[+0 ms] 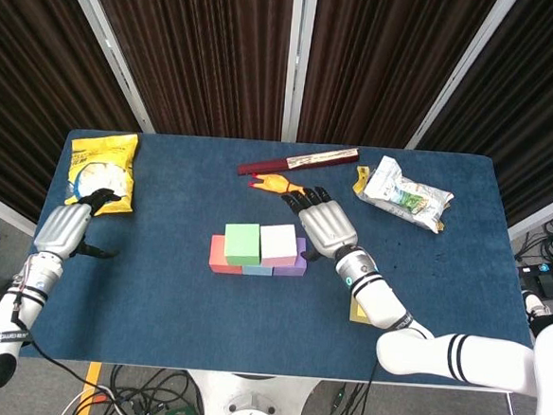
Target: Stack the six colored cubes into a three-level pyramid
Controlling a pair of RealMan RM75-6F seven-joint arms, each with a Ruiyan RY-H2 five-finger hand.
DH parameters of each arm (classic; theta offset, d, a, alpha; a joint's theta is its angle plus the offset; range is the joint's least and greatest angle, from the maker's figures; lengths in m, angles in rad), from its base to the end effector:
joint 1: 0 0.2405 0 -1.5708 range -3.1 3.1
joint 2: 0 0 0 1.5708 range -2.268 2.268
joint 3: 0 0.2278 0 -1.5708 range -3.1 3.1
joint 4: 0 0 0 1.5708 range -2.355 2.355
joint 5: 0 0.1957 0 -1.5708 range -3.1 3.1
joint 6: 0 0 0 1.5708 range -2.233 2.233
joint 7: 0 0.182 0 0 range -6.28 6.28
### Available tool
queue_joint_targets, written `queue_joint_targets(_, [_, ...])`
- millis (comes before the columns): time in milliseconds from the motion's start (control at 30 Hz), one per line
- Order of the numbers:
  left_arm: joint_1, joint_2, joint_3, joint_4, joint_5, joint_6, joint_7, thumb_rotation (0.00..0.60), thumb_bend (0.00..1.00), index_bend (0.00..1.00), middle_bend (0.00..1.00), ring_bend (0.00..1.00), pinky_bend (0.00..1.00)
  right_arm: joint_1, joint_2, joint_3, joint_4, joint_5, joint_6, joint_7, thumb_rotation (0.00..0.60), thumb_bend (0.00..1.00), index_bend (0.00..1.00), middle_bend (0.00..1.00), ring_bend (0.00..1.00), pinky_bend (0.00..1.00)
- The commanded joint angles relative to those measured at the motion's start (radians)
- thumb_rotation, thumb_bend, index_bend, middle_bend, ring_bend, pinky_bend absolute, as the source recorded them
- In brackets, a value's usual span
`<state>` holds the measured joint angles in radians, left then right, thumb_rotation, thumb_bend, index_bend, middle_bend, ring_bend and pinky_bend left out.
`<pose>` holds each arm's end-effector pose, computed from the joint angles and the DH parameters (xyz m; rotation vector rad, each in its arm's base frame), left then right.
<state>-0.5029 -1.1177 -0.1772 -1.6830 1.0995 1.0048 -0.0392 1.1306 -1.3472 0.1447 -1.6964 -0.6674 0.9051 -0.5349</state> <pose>-0.2216 0.3358 0.1130 -1.4856 -1.2349 -0.9404 -0.0326 -0.3832 0.0111 2.0050 -0.8578 0.8218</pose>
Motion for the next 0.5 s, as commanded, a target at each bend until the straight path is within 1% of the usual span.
queue_joint_targets(33, [0.001,0.0,0.0,0.001,0.0,0.0,0.0,0.6,0.0,0.2,0.11,0.17,0.34,0.004,-0.009,0.003,0.008,-0.003,-0.005,-0.001,0.6,0.06,0.0,0.05,0.0,0.0])
queue_joint_targets(500, [0.005,-0.001,0.002,0.005,0.003,-0.002,-0.01,0.6,0.0,0.2,0.11,0.17,0.34,0.008,-0.027,0.008,0.002,0.004,-0.003,-0.017,0.6,0.06,0.0,0.05,0.0,0.0])
